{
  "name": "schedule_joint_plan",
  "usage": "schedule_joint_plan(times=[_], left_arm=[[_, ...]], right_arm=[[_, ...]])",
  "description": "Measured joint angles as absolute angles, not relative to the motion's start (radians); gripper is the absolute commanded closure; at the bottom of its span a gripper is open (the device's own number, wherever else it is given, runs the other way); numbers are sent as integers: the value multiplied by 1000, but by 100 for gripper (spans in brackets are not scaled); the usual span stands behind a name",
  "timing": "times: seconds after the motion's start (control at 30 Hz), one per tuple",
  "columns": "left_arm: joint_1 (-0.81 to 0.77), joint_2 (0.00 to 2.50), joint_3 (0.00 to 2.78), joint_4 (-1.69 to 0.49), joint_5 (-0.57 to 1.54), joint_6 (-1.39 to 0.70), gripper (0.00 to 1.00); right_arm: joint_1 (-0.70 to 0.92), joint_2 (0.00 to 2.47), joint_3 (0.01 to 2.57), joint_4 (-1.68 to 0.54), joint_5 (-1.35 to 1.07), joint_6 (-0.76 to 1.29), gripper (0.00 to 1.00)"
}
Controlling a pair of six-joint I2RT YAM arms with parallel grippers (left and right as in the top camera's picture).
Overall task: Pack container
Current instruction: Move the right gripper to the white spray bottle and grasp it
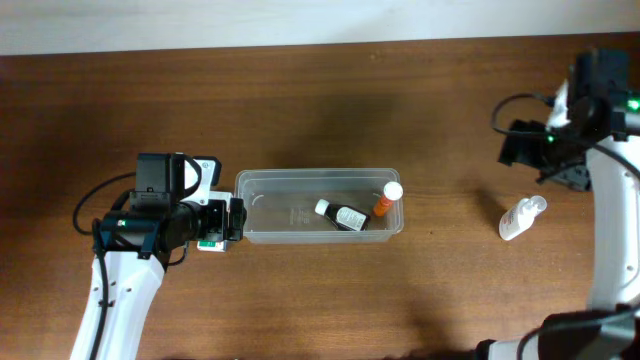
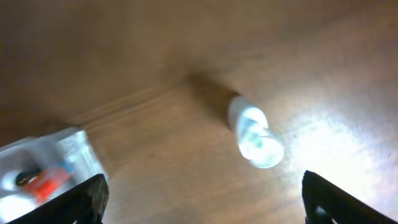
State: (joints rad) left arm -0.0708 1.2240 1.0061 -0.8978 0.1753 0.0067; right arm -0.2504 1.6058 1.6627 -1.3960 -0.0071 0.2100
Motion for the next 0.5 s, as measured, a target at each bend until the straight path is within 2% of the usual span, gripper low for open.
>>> schedule_joint_plan(times=[0.27,0.5], left_arm=[[-71,1224,1006,-898,176,7,1],[-71,1224,1006,-897,175,7,1]], right_arm=[[-399,1628,1416,-1250,-52,201,6],[-425,1629,1296,-1156,-83,199,7]])
